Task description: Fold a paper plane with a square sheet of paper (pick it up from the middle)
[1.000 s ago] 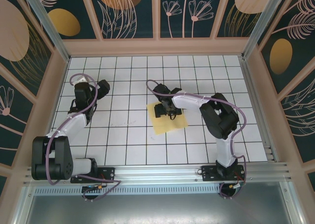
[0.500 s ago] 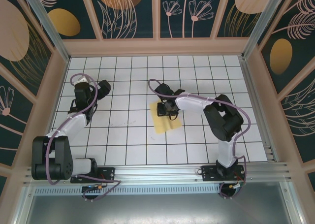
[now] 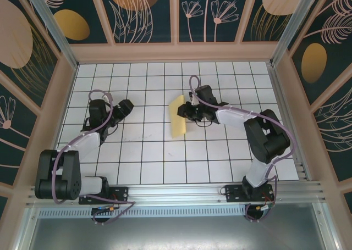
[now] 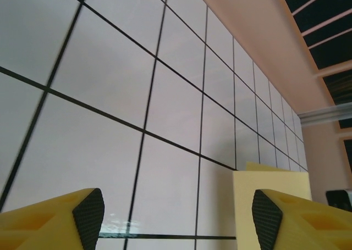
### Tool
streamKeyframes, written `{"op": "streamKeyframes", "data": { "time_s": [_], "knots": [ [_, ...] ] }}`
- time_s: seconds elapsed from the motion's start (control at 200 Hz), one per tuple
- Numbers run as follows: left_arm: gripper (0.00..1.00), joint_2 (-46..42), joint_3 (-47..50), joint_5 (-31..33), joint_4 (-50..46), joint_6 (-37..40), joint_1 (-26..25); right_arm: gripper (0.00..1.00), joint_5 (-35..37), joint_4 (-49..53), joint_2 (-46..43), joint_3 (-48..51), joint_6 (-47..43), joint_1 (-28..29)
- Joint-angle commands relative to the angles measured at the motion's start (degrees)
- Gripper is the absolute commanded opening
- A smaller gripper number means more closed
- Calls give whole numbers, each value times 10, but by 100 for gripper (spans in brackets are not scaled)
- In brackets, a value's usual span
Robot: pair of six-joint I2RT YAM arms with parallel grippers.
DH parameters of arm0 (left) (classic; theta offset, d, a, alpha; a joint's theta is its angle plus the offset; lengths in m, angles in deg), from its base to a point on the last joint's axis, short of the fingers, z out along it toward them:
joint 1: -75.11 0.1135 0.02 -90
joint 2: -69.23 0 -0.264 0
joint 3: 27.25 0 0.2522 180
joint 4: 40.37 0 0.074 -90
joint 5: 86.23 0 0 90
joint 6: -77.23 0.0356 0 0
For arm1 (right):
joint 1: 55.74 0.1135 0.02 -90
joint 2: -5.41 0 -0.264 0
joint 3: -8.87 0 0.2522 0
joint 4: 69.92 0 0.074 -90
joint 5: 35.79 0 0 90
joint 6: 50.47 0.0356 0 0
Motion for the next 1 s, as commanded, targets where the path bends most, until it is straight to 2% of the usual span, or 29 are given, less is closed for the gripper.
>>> {"op": "streamKeyframes", "data": {
  "time_s": [0.0,0.275,0.59,0.826,0.996],
  "knots": [
    [72,1,-12,-17,0,-16,-30,26,-36,-42,19,14,4,1],
    [60,45,-13,-19,44,-49,-97,26,-46,-32,41,39,-23,-54],
    [46,134,-105,32,33,-45,-197,28,-33,-22,48,51,-34,-76],
    [26,216,-185,42,26,-41,-264,30,-30,-7,60,45,-37,-78],
    [11,293,-235,39,9,-30,-283,28,-38,1,77,37,-42,-78]
  ]
}}
